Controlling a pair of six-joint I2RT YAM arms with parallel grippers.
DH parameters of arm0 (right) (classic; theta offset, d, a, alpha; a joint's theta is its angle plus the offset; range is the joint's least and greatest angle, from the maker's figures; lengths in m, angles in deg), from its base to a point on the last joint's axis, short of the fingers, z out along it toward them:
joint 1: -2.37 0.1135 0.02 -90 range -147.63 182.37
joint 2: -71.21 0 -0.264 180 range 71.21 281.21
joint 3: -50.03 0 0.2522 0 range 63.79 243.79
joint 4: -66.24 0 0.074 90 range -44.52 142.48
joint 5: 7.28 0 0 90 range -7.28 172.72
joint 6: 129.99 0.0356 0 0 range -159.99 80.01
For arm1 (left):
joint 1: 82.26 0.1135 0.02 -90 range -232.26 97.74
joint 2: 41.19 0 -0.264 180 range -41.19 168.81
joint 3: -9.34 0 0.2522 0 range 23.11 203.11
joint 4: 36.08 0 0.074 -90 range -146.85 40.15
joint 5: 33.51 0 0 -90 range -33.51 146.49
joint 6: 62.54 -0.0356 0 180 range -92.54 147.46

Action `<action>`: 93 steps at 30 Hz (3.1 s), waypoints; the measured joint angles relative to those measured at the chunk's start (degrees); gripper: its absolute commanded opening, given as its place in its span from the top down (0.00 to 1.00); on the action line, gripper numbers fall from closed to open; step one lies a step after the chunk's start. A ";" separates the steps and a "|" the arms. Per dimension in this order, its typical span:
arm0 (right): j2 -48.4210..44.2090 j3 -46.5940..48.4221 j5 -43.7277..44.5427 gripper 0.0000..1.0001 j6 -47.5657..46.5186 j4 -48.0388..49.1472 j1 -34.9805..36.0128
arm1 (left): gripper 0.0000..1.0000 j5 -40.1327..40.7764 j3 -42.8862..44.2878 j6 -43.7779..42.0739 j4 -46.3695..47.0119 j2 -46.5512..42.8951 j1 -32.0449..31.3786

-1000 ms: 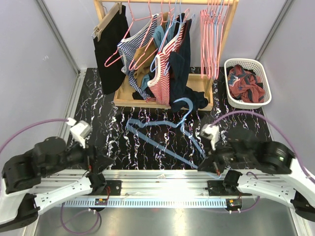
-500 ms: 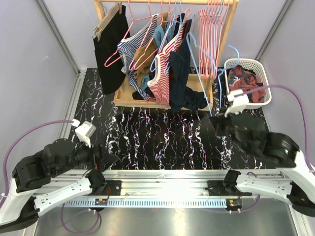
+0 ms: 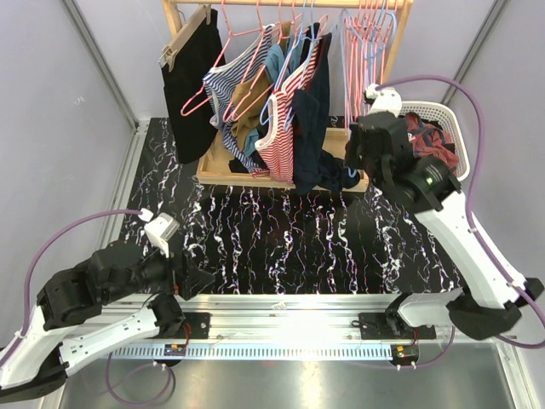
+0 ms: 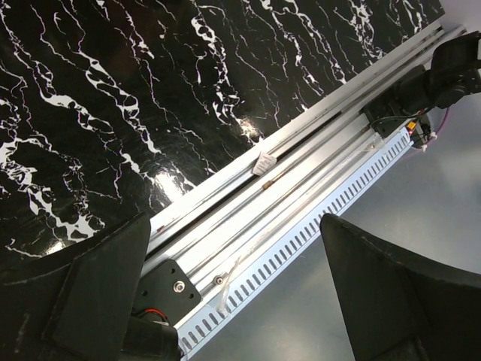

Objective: Remove the tank top from the hanger
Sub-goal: Hang the hanger back to the clothesline with the right arm, then grab a hanger with a tank top on it with the right arm

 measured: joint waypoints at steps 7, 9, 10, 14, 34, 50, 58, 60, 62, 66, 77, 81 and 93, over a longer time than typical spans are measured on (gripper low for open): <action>9.81 11.10 -8.57 1.00 -1.70 -0.50 -5.53 | 0.01 -0.33 -0.20 0.02 0.74 -1.60 0.00; 12.72 14.64 -10.82 1.00 -1.88 -1.51 -7.82 | 0.01 -0.57 -0.68 0.02 1.14 -2.16 0.00; 14.53 17.00 -11.96 1.00 -2.03 -2.27 -9.03 | 0.01 -0.92 -1.05 0.04 1.46 -2.36 0.00; 23.26 28.39 -15.41 1.00 -2.93 -6.16 -13.20 | 0.01 -1.70 -1.81 0.07 2.29 -2.47 0.00; 42.25 48.68 -14.60 0.48 -6.86 -18.86 -15.10 | 0.01 -3.13 -3.58 1.60 5.09 -5.01 0.00; -2.38 -4.63 -24.15 0.00 0.63 -7.69 -1.40 | 0.01 -4.44 -5.77 2.84 8.07 -5.60 0.00; 0.22 -3.54 -23.19 0.00 4.02 -2.40 4.50 | 0.01 -5.07 -6.21 2.99 10.23 -4.24 0.00; 3.48 1.38 -20.48 0.00 4.15 -1.09 4.50 | 0.01 -5.11 -6.47 3.19 10.43 -4.24 0.00; 6.93 7.02 -17.11 0.00 4.15 0.52 4.52 | 0.01 -5.18 -6.62 3.54 10.51 -4.35 0.00; 14.16 19.30 -10.23 0.00 4.09 2.25 4.50 | 0.01 -5.29 -7.32 4.63 10.58 -5.92 0.00; 28.00 30.64 -1.88 0.15 5.01 2.80 1.22 | 0.01 -5.25 -8.00 6.51 9.75 -10.99 0.00; 27.61 26.69 -1.68 0.16 5.49 4.20 -0.90 | 0.01 -5.22 -8.26 7.04 8.79 -12.41 0.00; 36.20 41.99 -9.79 0.30 5.66 -1.68 -7.93 | 0.01 -5.22 -9.16 7.67 8.70 -13.68 0.00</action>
